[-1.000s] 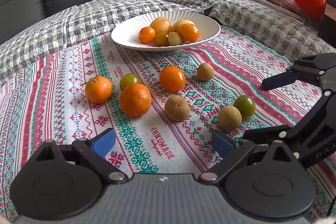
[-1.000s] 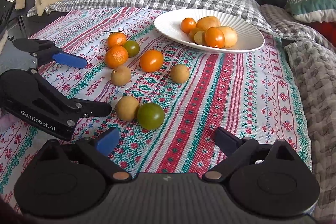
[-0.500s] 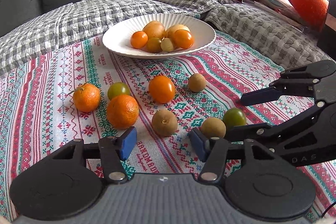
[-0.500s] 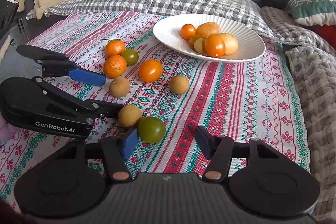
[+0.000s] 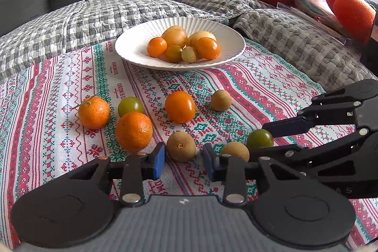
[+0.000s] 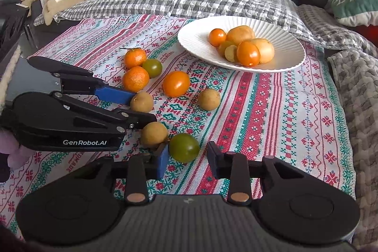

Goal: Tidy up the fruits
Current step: 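Grasp a brown kiwi with the left tool while the right grasps a green tomato, then carry the kiwi and green tomato into the white plate and open both tools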

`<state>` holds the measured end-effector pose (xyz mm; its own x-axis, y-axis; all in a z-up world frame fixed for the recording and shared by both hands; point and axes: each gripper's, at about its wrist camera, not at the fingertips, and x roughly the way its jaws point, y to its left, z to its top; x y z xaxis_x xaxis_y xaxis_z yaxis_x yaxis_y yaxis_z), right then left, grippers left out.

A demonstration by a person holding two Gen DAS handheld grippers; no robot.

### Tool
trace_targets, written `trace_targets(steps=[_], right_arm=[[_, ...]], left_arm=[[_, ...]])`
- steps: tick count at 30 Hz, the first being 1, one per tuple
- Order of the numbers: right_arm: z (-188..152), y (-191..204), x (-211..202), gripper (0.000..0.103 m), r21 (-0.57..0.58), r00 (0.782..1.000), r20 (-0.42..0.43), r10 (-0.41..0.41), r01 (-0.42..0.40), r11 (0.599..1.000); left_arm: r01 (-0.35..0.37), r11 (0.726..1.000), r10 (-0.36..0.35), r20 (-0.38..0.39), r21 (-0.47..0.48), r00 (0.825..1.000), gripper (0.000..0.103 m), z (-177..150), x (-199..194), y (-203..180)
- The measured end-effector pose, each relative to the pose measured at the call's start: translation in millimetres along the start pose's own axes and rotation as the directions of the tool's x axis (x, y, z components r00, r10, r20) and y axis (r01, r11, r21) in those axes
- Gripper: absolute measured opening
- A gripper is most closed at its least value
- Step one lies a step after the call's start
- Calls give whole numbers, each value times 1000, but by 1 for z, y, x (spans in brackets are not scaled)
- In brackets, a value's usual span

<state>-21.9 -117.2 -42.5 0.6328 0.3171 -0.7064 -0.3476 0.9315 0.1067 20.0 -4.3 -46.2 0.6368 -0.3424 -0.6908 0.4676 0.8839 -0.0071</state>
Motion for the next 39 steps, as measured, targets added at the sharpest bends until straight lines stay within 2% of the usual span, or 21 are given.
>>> trace_targets(steps=[3, 10, 17, 27, 31, 39], right_arm=[[1, 0, -1, 25, 5, 1000, -2, 9, -9, 1000], [3, -2, -3, 24, 11, 1000, 2, 6, -6, 1000], [12, -18, -14, 24, 62, 999, 44, -25, 22, 998], [37, -58, -24, 24, 205, 984, 136, -111, 82, 975], [45, -67, -19, 24, 232, 978, 151, -147, 109, 967], [57, -82, -6, 24, 273, 974, 161, -163, 114, 955]], left_arm=[[-11, 1000, 11, 3, 0, 1000, 21, 1, 0, 0], [-17, 1000, 17, -5, -2, 1000, 20, 4, 0, 0], [-28, 998, 28, -1, -50, 1000, 20, 12, -2, 6], [-31, 996, 38, 77, -86, 996, 21, 38, -8, 4], [-43, 995, 52, 102, -88, 993, 21, 51, -1, -1], [-42, 995, 52, 125, -87, 991, 21, 72, 11, -8]])
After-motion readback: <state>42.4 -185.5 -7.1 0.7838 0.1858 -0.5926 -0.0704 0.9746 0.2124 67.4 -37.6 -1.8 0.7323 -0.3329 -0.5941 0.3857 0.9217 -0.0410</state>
